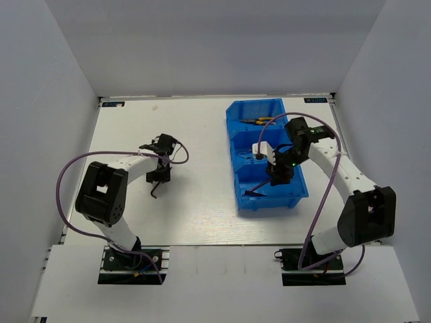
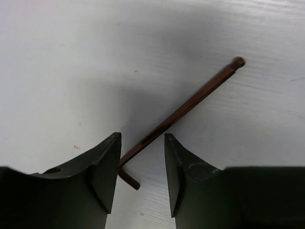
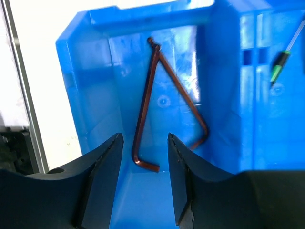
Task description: Sort the tools into containers
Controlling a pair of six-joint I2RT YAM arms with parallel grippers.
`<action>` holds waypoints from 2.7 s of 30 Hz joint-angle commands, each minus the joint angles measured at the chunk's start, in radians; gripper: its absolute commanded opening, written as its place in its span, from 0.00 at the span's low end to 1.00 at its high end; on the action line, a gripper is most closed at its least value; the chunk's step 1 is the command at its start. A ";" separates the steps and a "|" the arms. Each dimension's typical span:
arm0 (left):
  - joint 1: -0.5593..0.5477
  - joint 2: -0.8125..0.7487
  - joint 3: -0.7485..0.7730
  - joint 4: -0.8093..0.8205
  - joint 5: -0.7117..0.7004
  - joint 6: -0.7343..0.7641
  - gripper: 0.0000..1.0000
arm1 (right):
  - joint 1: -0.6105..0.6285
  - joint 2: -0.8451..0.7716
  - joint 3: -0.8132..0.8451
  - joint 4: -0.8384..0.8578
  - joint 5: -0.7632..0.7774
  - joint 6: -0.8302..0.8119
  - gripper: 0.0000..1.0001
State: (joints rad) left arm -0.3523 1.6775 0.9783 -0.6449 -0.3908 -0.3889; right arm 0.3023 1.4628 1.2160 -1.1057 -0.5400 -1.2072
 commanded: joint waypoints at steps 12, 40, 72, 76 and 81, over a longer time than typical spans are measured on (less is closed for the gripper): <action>0.042 0.126 -0.050 0.103 0.248 0.148 0.19 | -0.075 -0.053 0.088 0.021 -0.186 0.130 0.49; -0.119 -0.070 0.342 0.252 0.964 0.217 0.00 | -0.104 -0.051 0.079 0.200 -0.152 0.334 0.49; -0.530 0.188 0.551 0.446 0.801 0.085 0.65 | -0.292 -0.127 -0.035 0.449 -0.124 0.719 0.44; -0.530 0.070 0.547 0.409 0.721 0.097 0.87 | -0.292 -0.150 -0.055 0.446 -0.176 0.721 0.81; -0.498 -0.184 0.323 0.369 0.494 0.070 1.00 | -0.292 -0.162 -0.064 0.463 -0.068 0.825 0.91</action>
State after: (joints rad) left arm -0.8707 1.6981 1.3857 -0.2272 0.2733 -0.3084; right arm 0.0132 1.3308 1.1614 -0.6491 -0.6445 -0.4458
